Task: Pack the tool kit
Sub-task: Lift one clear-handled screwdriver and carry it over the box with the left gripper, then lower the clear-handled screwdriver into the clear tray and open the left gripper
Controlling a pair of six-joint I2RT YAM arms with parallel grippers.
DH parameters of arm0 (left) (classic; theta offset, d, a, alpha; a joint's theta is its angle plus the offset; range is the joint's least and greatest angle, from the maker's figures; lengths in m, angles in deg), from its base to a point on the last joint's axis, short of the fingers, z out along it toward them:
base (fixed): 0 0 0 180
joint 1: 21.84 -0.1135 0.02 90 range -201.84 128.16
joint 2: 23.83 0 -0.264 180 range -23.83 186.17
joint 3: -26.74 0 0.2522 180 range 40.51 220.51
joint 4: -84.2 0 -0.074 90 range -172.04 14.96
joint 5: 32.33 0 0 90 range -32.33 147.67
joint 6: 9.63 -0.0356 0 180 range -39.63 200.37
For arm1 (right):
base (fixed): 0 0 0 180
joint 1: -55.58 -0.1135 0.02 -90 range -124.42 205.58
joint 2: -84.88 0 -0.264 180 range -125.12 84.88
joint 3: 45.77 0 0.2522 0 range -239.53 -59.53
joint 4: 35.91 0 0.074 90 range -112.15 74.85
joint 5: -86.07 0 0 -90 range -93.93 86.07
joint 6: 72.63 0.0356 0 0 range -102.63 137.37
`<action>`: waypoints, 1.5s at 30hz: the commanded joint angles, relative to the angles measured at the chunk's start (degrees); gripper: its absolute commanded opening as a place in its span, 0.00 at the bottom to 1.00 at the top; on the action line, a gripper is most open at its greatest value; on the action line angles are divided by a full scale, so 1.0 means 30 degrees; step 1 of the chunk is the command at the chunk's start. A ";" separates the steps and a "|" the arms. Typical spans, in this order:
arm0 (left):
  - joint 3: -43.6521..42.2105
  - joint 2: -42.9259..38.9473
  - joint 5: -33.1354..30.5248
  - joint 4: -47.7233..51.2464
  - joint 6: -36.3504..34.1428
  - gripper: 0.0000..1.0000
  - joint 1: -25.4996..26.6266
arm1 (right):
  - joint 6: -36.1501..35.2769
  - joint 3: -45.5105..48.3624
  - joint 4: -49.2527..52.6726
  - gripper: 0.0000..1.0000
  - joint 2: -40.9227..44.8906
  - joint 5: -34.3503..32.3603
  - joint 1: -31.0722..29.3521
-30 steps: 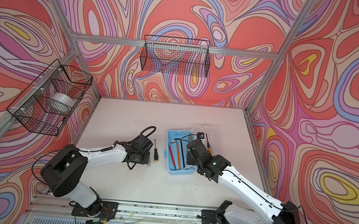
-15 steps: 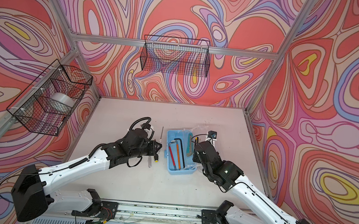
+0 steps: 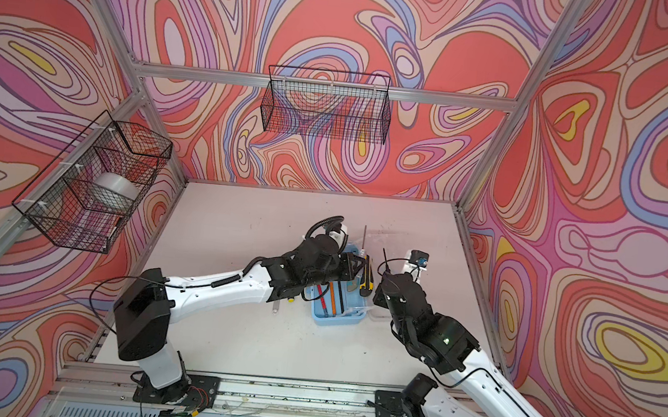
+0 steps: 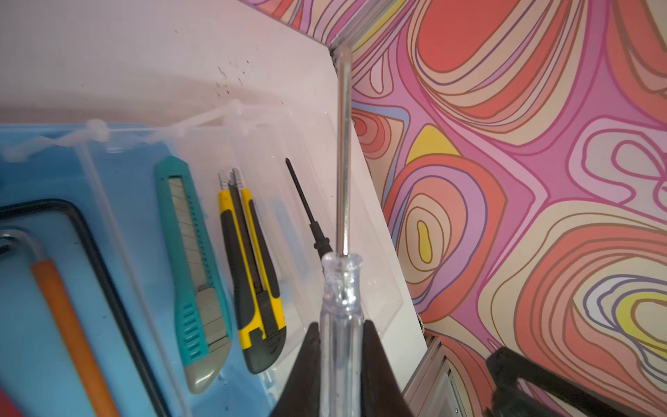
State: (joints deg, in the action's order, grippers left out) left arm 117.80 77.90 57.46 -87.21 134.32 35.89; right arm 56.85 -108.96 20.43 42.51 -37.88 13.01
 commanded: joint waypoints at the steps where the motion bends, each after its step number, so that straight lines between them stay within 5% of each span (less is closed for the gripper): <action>1: 0.1159 0.1136 -0.0958 -0.0957 0.1247 0.13 0.0399 | 0.0139 0.0001 0.1205 0.38 0.0381 -0.0744 -0.0079; 13: 0.2650 0.4235 -0.1356 -0.1372 0.3223 0.16 0.0675 | -0.0069 0.0530 0.1741 0.38 0.1113 -0.0837 -0.0079; 22: 0.3297 0.4790 -0.1103 -0.0555 0.3398 0.37 0.0684 | 0.0194 0.1102 0.1811 0.40 0.1379 -0.0750 -0.0079; 27: 0.3071 0.4668 -0.0967 -0.0811 0.3165 0.38 0.0670 | 0.0172 0.1069 0.1989 0.40 0.1546 -0.0756 -0.0079; 38: -0.0614 -0.1978 -0.4694 0.3619 -0.5250 0.38 0.0459 | -0.0686 -0.0213 0.0726 0.33 -0.1431 0.1846 -0.0091; 45: -0.4518 -0.7239 -0.4178 0.8479 -0.7032 0.40 -0.2650 | -0.0977 -0.1516 -0.2654 0.34 -0.6182 0.2103 -0.2452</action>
State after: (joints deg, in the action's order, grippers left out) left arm 107.88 59.32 46.14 -72.81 118.43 31.26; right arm 54.93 -110.58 17.88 27.65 -31.63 8.90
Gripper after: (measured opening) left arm 0.394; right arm 0.337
